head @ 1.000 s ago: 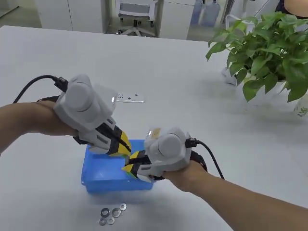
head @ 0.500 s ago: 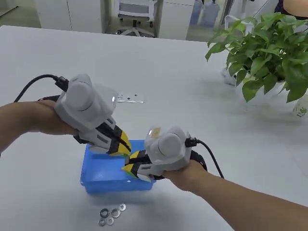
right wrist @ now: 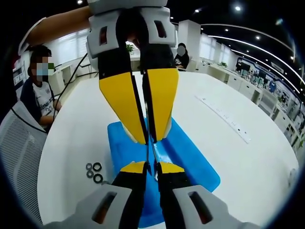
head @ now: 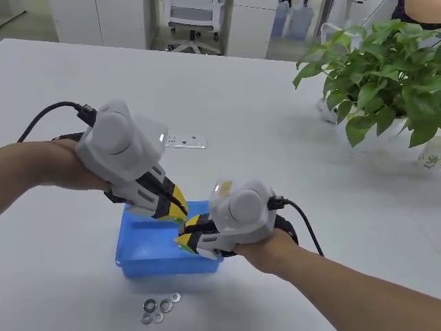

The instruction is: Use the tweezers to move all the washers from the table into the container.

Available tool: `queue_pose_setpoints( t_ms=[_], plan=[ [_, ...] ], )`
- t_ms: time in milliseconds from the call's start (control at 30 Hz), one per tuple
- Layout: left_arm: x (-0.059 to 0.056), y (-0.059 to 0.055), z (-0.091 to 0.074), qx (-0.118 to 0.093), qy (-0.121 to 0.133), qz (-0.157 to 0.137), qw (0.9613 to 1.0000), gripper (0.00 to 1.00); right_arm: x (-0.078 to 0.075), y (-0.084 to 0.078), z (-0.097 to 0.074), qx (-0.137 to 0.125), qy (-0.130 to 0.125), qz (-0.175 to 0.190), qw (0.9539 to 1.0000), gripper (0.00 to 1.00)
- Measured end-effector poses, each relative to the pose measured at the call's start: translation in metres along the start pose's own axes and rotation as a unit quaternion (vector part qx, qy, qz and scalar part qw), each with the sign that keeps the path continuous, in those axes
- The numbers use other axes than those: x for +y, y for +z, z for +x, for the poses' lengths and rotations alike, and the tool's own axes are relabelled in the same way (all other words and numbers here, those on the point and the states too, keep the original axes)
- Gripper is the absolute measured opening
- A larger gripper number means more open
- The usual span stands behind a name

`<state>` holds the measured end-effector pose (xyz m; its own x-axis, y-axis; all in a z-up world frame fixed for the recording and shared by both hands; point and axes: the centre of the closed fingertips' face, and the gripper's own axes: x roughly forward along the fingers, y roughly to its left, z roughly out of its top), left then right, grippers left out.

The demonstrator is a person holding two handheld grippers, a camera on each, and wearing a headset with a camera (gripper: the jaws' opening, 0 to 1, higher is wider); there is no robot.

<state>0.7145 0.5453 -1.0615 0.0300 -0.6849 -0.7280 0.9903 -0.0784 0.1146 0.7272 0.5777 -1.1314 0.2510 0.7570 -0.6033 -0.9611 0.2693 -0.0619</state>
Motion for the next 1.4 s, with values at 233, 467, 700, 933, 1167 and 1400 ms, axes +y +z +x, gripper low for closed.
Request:
queue_pose_setpoints(
  t_ms=[233,467,700,933,1167,1400],
  plan=[
    [-0.006,0.009,-0.010,-0.001,-0.003,-0.003,1.0000,0.06,0.008,0.010,-0.009,-0.009,0.004,-0.001,0.9999,0.10],
    [-0.014,0.016,-0.018,-0.004,-0.004,-0.008,1.0000,0.06,0.017,0.016,-0.017,-0.010,0.004,-0.014,0.9998,0.10],
    [-0.026,0.024,-0.025,-0.004,-0.002,-0.002,1.0000,0.06,0.026,0.021,-0.026,-0.011,0.002,-0.026,0.9996,0.10],
    [-0.037,0.026,-0.025,-0.001,-0.005,-0.001,1.0000,0.06,0.037,0.021,-0.030,-0.009,0.006,-0.028,0.9995,0.10],
    [-0.048,0.026,-0.025,-0.001,-0.002,0.001,1.0000,0.06,0.048,0.020,-0.033,-0.015,0.005,-0.030,0.9994,0.10],
    [-0.058,0.026,-0.022,-0.002,0.000,0.003,1.0000,0.06,0.056,0.016,-0.033,-0.017,0.007,-0.033,0.9993,0.10]
  ],
)
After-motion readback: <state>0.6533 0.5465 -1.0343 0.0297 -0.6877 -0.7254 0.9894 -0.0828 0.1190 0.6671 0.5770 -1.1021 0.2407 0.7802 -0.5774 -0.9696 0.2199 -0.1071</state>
